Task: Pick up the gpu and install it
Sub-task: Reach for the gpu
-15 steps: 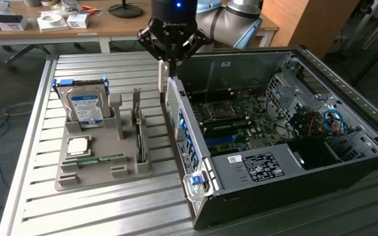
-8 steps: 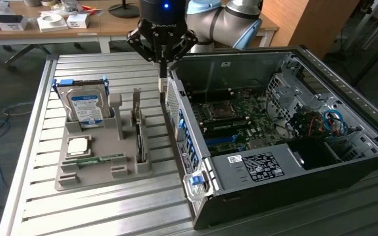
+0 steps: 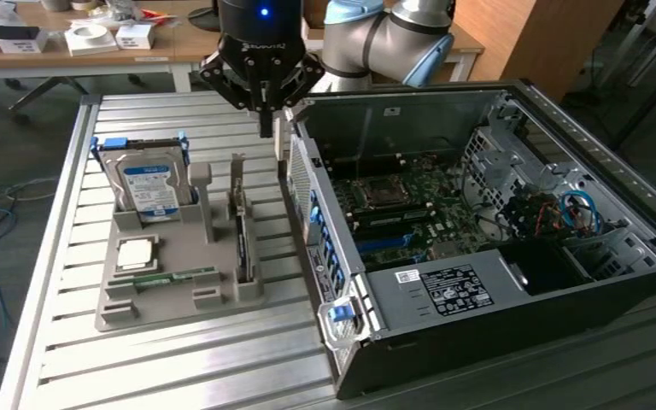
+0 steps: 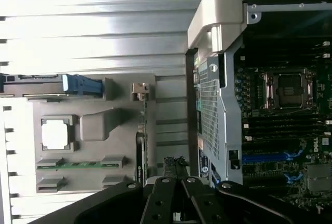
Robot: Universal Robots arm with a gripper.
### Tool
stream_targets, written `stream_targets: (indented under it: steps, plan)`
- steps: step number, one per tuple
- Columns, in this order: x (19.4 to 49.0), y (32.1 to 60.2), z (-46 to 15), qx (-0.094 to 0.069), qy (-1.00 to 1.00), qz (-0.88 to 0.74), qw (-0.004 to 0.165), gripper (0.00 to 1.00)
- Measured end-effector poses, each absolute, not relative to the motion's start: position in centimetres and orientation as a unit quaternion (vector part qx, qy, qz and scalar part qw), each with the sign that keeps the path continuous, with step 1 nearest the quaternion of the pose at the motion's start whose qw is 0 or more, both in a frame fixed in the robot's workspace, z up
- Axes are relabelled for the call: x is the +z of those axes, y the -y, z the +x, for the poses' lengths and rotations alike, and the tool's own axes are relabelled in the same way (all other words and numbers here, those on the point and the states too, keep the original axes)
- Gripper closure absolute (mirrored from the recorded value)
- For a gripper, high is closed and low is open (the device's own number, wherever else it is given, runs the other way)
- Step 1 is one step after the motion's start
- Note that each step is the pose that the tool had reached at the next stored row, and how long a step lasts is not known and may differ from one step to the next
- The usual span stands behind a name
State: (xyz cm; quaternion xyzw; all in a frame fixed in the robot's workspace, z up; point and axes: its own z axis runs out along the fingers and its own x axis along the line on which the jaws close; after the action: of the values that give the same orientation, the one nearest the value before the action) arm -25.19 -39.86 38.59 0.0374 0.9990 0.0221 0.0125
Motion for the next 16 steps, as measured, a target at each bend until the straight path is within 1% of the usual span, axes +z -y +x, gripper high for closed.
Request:
stream_targets:
  steps: [11, 16]
  plan:
    - [38.4, 39.9, -27.7, 0.022, -0.999, 0.037, 0.013, 0.89]
    - [38.3, 39.9, -27.8, 0.022, -0.999, 0.037, 0.012, 0.89]
